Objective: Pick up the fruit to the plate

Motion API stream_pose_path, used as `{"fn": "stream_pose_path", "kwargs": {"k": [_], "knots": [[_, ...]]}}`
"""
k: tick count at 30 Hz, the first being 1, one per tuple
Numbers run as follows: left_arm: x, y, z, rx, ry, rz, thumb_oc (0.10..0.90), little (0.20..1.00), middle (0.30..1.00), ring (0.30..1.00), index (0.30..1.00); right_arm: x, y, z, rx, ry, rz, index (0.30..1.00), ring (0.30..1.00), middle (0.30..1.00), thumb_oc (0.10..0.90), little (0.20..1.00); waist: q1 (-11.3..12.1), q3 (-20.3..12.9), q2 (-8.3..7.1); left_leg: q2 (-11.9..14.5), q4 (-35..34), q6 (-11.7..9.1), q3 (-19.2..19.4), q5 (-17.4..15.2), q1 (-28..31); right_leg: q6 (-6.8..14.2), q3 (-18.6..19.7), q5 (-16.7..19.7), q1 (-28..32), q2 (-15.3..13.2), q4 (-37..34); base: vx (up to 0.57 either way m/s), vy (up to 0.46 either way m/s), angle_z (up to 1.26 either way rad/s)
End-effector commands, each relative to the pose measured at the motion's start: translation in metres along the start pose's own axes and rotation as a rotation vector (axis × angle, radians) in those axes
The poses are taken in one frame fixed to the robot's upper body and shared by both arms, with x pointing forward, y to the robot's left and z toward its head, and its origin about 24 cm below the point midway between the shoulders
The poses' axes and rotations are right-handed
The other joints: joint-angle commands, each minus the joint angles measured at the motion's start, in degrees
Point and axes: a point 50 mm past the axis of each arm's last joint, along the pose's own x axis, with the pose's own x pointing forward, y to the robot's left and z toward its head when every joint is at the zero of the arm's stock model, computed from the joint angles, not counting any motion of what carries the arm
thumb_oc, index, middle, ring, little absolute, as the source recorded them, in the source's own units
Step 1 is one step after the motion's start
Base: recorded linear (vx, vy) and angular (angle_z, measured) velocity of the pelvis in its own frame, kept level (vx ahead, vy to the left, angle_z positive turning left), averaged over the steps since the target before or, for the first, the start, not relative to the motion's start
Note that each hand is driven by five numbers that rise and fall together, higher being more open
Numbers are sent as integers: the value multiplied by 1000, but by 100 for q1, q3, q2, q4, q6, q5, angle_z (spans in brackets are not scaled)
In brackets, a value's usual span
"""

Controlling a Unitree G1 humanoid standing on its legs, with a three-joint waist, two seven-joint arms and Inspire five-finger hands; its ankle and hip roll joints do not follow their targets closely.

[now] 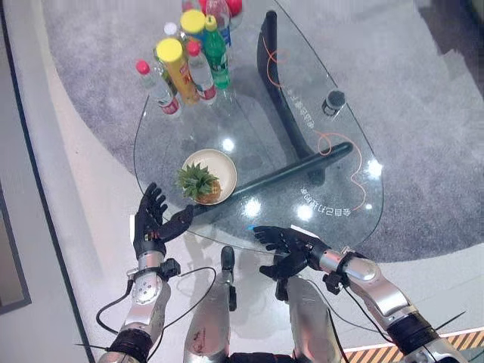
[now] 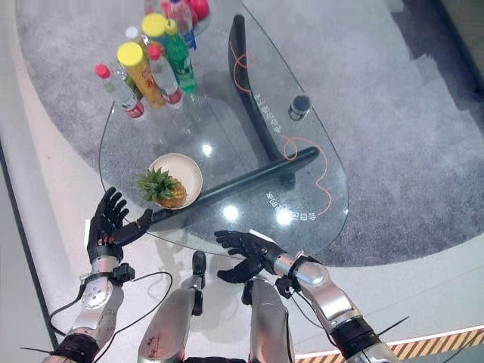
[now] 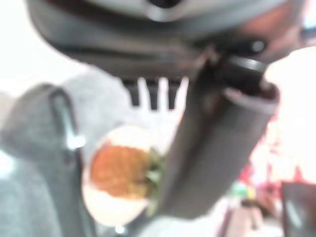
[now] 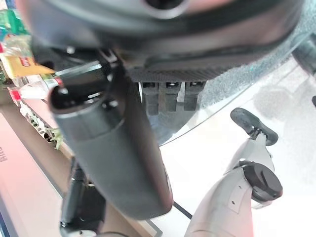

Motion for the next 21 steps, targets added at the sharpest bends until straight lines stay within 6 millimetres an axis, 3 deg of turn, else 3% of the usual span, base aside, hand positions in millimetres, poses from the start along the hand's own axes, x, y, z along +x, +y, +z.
{"fn": "stream_pose_path", "kwargs": {"k": [1, 10, 15, 21], "knots": [[2, 13, 12, -33, -65, 28, 800, 900, 900, 900, 900, -7, 6, 21, -97, -126, 21, 900, 900, 900, 800, 900, -2, -510, -125, -476, 196, -98, -1, -429, 82, 249, -420, 89, 826, 142, -674, 28, 6, 5], [-19, 32, -26, -13, 122, 139, 800, 900, 900, 900, 900, -13, 2, -17, -27, 14, -121, 900, 900, 900, 800, 900, -64, -1167, -145, -381, -274, -144, -50, -355, 611, 225, -383, 72, 1369, 164, -984, 36, 7, 4], [-43, 45, -65, -1, 374, 226, 800, 900, 900, 900, 900, -16, 9, -51, 108, 122, -245, 900, 900, 900, 800, 900, -145, -1600, -174, -315, -403, -152, 49, -378, 899, 232, -380, 127, 1657, 113, -1188, 50, -6, 3], [-65, 41, -91, 55, 539, 210, 800, 900, 900, 900, 900, -18, 17, -81, 242, 214, -406, 900, 900, 900, 800, 900, -216, -1904, -119, -258, -532, -138, 193, -424, 1154, 265, -343, 225, 1866, 68, -1381, 15, 0, -1]]}}
